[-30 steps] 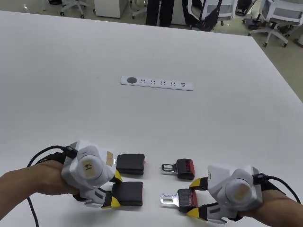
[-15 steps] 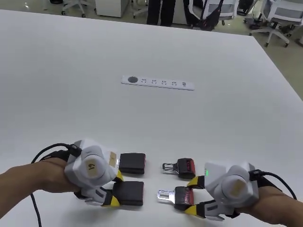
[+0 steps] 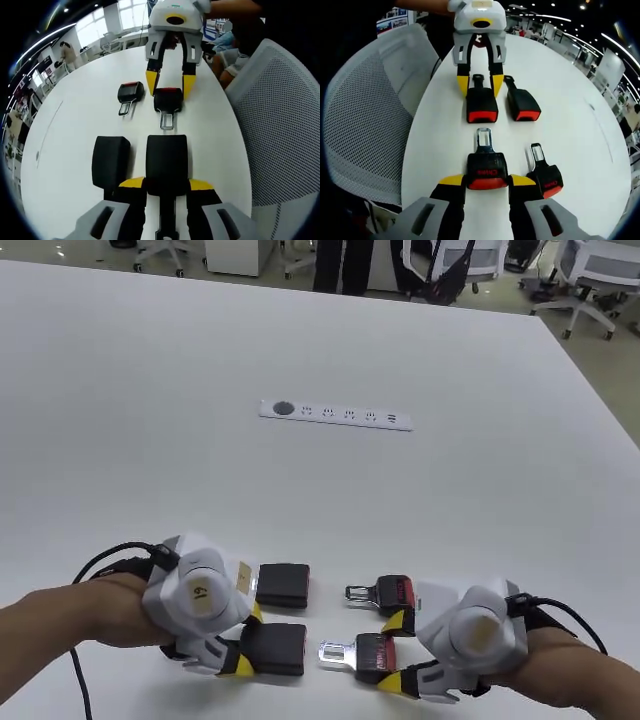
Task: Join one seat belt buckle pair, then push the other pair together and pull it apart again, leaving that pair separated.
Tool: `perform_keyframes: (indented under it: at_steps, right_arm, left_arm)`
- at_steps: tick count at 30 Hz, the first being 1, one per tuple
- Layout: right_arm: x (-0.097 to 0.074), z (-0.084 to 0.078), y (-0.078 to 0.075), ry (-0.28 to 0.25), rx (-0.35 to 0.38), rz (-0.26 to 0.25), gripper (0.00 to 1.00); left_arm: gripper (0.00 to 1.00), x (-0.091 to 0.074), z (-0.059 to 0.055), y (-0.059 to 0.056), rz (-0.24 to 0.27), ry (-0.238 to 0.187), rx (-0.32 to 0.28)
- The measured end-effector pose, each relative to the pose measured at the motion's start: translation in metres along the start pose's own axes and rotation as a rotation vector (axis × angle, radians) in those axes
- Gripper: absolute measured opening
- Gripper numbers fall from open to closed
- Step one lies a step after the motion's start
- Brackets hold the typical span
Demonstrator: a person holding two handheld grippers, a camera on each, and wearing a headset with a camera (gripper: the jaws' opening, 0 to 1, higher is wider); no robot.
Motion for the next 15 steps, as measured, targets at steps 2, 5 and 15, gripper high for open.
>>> perform_keyframes:
  at_steps: [2, 5, 15]
  right_arm:
    - [0.002, 0.002, 0.0, 0.001, -0.003, 0.002, 0.3]
    - [0.003, 0.006, 0.001, 0.004, -0.006, 0.006, 0.3]
    - [0.007, 0.012, -0.001, 0.022, 0.0, 0.017, 0.3]
  left_arm:
    - [0.32, 0.0, 0.0, 0.0, 0.001, 0.002, -0.001]
    - [0.32, 0.0, 0.0, 0.0, 0.001, 0.003, -0.002]
    - [0.32, 0.001, -0.001, 0.0, 0.0, 0.004, -0.003]
Point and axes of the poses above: the centre of the closed fingertips' face, and the gripper's own axes: x roughly forward along the fingers, y roughly to its left, z roughly out of its top, the point moved 10 cm from there along -x, roughly backward along the fingers, and after that the axes turned 2 degrees about -y, right-handed, at the moved point
